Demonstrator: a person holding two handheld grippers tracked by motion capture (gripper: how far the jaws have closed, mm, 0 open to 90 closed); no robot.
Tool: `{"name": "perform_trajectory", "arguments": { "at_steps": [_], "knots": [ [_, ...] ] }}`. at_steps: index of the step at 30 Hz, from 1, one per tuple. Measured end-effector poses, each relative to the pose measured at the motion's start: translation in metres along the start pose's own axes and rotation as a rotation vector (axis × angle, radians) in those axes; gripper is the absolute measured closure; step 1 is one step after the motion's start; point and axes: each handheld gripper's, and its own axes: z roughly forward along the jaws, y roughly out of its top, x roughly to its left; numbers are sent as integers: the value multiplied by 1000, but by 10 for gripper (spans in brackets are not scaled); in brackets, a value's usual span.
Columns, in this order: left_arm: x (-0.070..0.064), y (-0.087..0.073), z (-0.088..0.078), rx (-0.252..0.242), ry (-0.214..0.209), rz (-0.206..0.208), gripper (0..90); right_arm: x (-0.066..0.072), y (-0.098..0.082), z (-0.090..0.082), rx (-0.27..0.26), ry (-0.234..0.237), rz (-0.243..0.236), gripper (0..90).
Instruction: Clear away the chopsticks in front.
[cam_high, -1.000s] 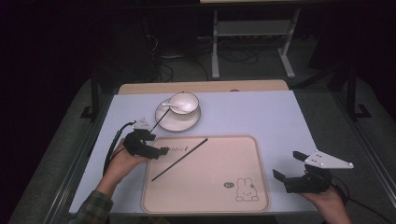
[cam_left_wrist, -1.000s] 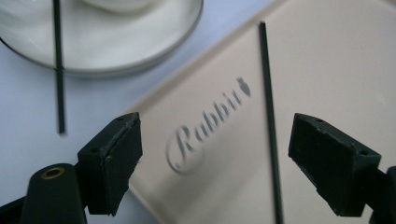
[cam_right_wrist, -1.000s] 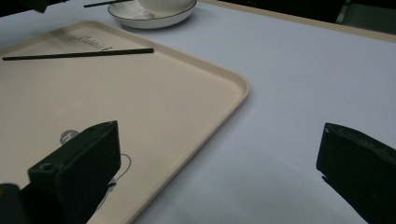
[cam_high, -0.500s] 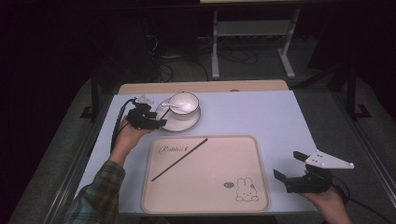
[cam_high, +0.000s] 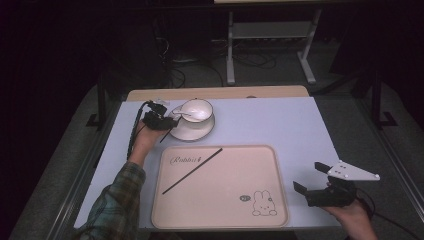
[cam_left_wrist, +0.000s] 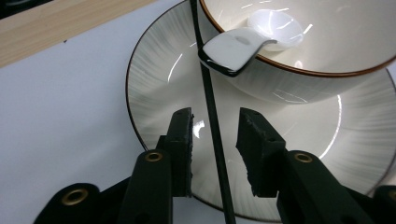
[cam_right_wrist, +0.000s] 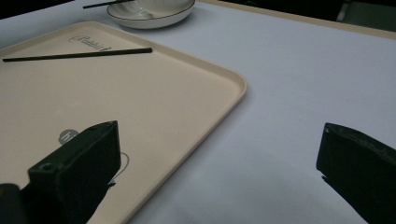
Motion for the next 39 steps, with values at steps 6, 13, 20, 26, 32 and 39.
{"name": "perform_trajectory", "arguments": {
  "at_steps": [6,13,20,26,32,39],
  "knots": [
    [3,-2,11,17,2,-21,711,0,0,0,0,1,1,0],
    [2,-3,16,21,15,-32,847,-1,0,0,0,-1,2,0],
    [6,-2,10,-10,6,-68,849,-1,-1,0,0,1,3,0],
    [12,-6,-8,-18,-12,-91,849,-1,-1,0,0,1,4,0],
    [14,-14,-27,-35,-23,-98,849,-1,-1,-1,-3,0,6,0],
    [14,-33,-51,-35,-20,-115,850,0,-1,-1,-3,0,4,0]
  ]
}}
